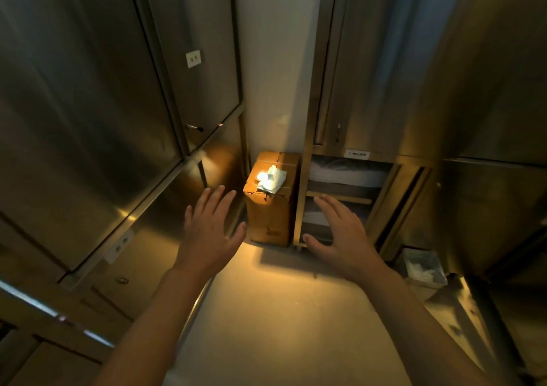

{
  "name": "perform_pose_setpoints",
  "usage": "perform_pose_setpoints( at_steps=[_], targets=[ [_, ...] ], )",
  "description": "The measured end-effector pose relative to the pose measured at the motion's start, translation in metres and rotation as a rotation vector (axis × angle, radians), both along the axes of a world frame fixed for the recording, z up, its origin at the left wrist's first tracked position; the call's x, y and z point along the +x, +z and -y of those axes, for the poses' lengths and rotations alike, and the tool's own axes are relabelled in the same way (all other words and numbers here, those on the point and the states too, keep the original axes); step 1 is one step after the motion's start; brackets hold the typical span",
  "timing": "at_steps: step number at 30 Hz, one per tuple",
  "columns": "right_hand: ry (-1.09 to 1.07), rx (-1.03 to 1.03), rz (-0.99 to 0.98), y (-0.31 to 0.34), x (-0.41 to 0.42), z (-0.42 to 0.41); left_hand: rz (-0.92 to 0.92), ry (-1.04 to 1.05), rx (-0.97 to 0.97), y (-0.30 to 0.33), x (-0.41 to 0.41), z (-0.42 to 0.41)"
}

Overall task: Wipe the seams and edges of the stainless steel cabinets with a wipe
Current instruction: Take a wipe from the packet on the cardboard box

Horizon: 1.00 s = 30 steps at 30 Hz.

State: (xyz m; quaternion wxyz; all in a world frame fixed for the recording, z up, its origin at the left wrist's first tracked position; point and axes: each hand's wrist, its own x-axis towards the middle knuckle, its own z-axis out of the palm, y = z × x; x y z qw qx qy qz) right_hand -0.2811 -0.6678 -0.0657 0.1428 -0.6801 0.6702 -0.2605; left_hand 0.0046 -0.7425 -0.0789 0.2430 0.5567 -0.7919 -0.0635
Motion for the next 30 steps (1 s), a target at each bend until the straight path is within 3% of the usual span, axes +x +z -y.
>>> perform_pose_setpoints(
  at_steps=[14,30],
  targets=[
    [-0.011,0.03,-0.019,-0.006,0.028,0.109,-0.061,-0.011,0.033,-0.014,0.025,0.107],
    [0.086,0.082,0.064,-0.021,-0.061,0.285,-0.06,0.025,0.086,-0.017,-0.061,0.253]
  ],
)
